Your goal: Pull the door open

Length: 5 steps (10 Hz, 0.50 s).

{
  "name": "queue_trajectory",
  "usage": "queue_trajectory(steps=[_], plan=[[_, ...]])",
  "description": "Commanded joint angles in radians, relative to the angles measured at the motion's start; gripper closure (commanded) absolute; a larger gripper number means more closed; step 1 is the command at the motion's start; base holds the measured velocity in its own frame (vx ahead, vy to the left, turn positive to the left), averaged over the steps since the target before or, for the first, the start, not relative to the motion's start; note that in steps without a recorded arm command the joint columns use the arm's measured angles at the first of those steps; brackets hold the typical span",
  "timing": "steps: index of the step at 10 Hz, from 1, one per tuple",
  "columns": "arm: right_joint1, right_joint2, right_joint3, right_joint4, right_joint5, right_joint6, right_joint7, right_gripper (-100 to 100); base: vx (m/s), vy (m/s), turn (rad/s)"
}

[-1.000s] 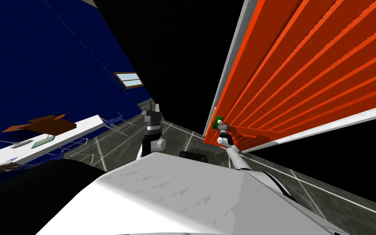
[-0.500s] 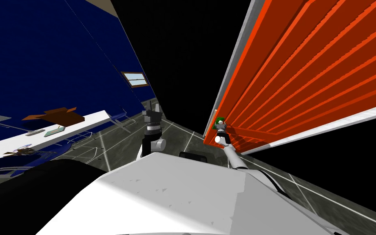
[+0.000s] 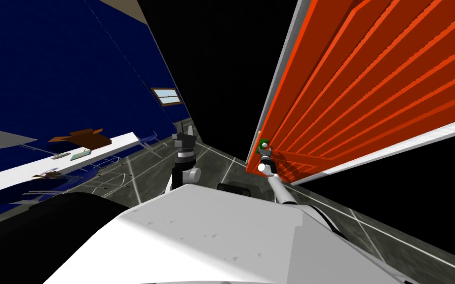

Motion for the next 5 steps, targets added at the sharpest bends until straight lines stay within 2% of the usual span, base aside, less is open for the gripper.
queue_trajectory(steps=[1,3,4,5], plan=[[0.001,0.007,0.005,-0.008,-0.024,0.003,-0.036,-100,-0.095,-0.018,0.036],[0.004,0.017,0.009,-0.020,-0.053,0.008,-0.073,-100,-0.093,-0.037,0.023],[0.004,0.014,0.006,-0.019,-0.043,0.008,-0.056,-100,-0.037,-0.022,0.008],[0.015,-0.019,-0.001,-0.016,-0.052,0.004,-0.087,-100,0.047,0.016,0.147]])
